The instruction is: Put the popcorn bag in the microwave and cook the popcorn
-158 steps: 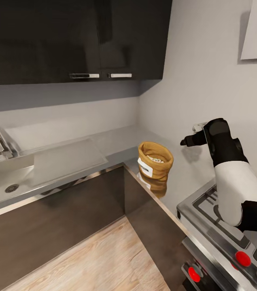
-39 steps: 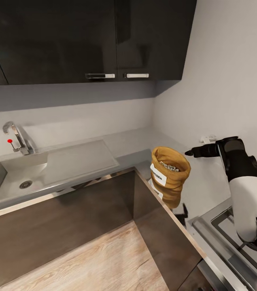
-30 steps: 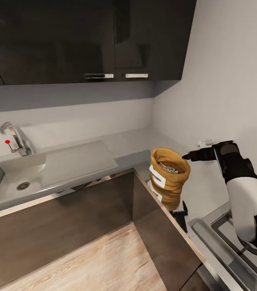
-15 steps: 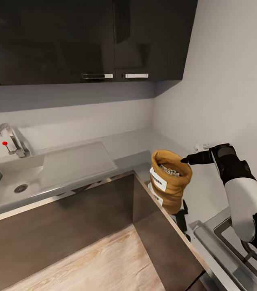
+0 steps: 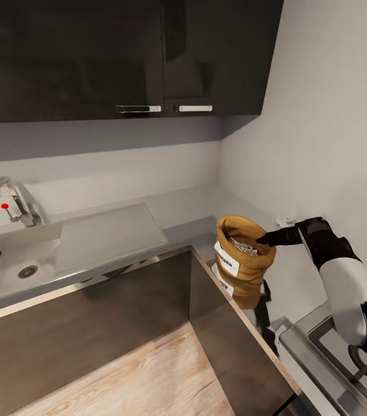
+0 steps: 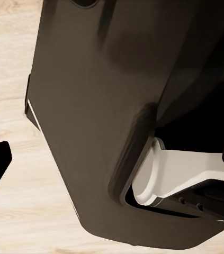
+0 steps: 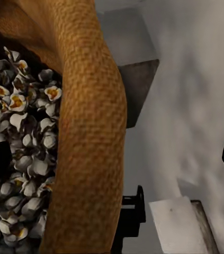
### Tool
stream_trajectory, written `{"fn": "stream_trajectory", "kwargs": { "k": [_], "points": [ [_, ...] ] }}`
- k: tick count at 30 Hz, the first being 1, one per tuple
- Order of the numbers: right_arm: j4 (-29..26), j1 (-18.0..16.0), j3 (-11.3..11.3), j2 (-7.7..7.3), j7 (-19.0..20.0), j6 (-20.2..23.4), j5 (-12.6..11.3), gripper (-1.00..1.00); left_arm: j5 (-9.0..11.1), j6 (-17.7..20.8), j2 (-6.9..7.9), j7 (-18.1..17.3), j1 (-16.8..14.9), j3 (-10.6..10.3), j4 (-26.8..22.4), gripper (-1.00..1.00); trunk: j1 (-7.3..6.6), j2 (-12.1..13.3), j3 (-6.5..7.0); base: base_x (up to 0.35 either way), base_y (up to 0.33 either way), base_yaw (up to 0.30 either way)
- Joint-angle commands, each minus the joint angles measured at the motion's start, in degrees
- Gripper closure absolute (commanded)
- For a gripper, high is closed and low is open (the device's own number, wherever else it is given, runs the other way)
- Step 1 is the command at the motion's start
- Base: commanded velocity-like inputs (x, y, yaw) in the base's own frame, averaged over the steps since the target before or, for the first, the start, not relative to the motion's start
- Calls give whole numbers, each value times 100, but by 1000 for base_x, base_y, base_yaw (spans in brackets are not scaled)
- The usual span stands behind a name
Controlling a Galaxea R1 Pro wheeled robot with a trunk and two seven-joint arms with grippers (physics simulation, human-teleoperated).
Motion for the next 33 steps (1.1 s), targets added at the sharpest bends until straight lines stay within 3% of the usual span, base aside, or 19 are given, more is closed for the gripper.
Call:
{"fn": "stream_trajectory", "kwargs": {
  "k": [1, 6, 10, 24, 25, 33],
  "points": [
    [21, -4, -34, 1, 43, -24, 57, -100, 15, -12, -2, -6, 0, 23, -3, -100, 1, -5, -7, 0, 0, 0],
    [56, -4, -197, -5, 36, -251, 50, -100, 13, -12, -2, -6, 0, 23, -3, -100, 1, -5, -7, 0, 0, 0],
    [83, 81, -590, -5, 30, -649, 51, -100, 10, -12, -2, -6, 0, 23, -3, -100, 1, -5, -7, 0, 0, 0],
    [167, 240, -663, 26, 26, -750, 65, -100, 10, -12, -2, -6, 0, 23, -3, -100, 1, -5, -7, 0, 0, 0],
    [237, 241, -665, 21, 26, -754, 68, 100, 10, -12, -2, -6, 0, 23, -3, -100, 1, -5, -7, 0, 0, 0],
    [313, 242, -670, 4, 25, -749, 80, 100, 10, -12, -2, -6, 0, 23, -3, -100, 1, -5, -7, 0, 0, 0]
  ]
}}
